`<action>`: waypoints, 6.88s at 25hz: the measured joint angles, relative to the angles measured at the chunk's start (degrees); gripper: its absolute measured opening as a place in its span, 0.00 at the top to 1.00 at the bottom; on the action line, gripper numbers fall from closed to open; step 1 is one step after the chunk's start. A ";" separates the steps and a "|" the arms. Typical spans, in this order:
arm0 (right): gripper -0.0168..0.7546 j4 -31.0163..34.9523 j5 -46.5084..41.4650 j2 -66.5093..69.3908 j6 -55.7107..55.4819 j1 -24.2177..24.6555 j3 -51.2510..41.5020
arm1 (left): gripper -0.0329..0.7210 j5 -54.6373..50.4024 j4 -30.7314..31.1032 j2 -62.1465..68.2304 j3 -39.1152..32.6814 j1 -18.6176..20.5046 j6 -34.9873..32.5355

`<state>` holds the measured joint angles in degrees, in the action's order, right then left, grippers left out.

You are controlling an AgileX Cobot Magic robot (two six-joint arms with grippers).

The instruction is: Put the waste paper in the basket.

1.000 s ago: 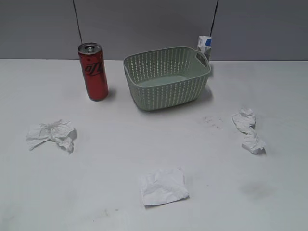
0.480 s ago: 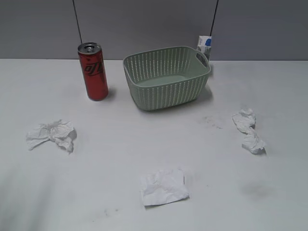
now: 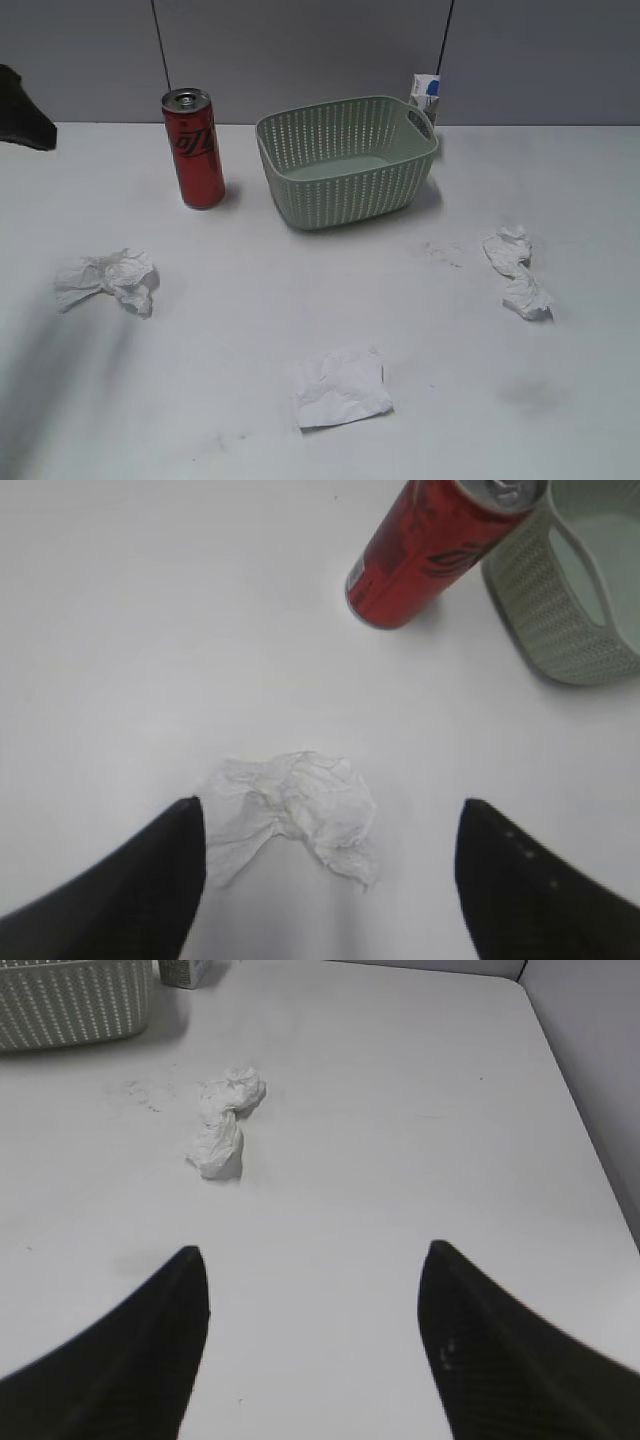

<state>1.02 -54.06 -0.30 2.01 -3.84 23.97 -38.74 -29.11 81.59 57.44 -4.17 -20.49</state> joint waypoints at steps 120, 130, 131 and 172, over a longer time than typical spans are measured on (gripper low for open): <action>0.33 0.00 0.06 0.00 0.00 0.00 0.00 | 0.17 1.69 25.25 -58.83 -23.73 -4.56 10.67; 0.33 0.00 0.06 0.00 0.00 0.00 0.00 | 0.17 4.51 25.20 -31.38 -11.67 -4.56 7.48; 0.33 0.00 0.06 0.00 0.00 0.00 0.00 | 0.17 4.14 25.20 -28.64 -10.11 -4.56 7.33; 0.33 0.00 0.06 0.00 0.00 0.00 0.00 | 0.20 -2.15 20.54 34.59 11.29 -10.11 2.32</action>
<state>1.02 -54.00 -0.30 2.01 -3.84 23.97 -40.89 -8.57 116.18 68.73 -14.27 -18.18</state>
